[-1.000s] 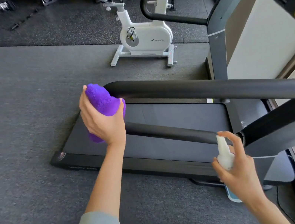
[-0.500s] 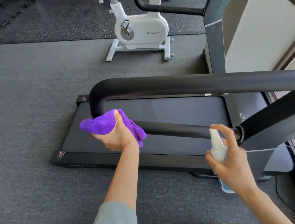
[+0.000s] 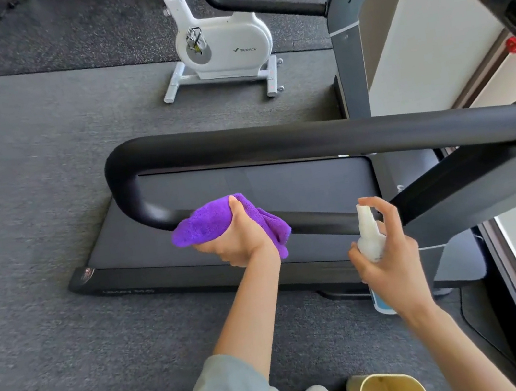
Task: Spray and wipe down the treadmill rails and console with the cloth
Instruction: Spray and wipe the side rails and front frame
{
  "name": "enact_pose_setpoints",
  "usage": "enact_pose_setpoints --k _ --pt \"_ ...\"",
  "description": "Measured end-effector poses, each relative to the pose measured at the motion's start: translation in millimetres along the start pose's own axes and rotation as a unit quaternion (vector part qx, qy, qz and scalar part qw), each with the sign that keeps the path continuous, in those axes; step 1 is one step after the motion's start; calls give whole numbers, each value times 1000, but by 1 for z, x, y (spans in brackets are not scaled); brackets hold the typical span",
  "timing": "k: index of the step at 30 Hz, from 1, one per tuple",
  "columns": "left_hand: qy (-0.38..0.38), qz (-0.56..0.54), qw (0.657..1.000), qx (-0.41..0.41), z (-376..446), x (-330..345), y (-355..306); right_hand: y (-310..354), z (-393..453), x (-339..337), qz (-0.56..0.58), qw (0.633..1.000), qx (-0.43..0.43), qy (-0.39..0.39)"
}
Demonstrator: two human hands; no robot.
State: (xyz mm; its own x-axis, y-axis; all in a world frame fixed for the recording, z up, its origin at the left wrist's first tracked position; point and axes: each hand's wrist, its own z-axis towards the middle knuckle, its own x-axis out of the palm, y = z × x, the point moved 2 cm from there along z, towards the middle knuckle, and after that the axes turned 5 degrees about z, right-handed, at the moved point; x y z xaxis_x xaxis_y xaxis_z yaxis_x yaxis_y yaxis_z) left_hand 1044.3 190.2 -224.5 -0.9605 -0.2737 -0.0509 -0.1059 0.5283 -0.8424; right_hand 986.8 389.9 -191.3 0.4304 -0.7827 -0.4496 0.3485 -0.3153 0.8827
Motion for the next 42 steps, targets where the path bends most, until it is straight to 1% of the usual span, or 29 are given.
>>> enact_pose_setpoints --k 6,10,14,18,22,26,30,34,37,39,42 --pt "26 8 998 -55 -44 20 37 -14 -7 -28 -12 999 12 -39" --pt "51 18 995 -84 -73 32 61 -28 -17 -44 -3 998 33 -49" --pt "90 36 987 -130 -111 46 89 -38 -30 -59 -6 997 30 -73" --pt "134 42 976 -168 -147 54 114 -39 -39 -76 16 993 33 -109" --pt "153 34 971 -179 -146 51 116 -42 -47 -85 -7 994 39 -100" --pt "163 3 974 -157 -118 37 100 -34 -47 -81 -16 996 23 -86" --pt "130 -22 984 -123 -76 20 69 -21 -41 -61 -1 998 13 -56" --pt "108 -35 991 -72 -25 -2 31 -4 -28 -28 7 1000 5 -26" --pt "89 -25 995 -38 18 -20 -1 9 -18 0 14 1000 -6 -6" --pt "89 -18 996 -13 44 -30 -21 17 -9 18 27 1000 -11 3" --pt "80 19 995 52 75 -47 -48 29 -2 39 33 999 -40 9"
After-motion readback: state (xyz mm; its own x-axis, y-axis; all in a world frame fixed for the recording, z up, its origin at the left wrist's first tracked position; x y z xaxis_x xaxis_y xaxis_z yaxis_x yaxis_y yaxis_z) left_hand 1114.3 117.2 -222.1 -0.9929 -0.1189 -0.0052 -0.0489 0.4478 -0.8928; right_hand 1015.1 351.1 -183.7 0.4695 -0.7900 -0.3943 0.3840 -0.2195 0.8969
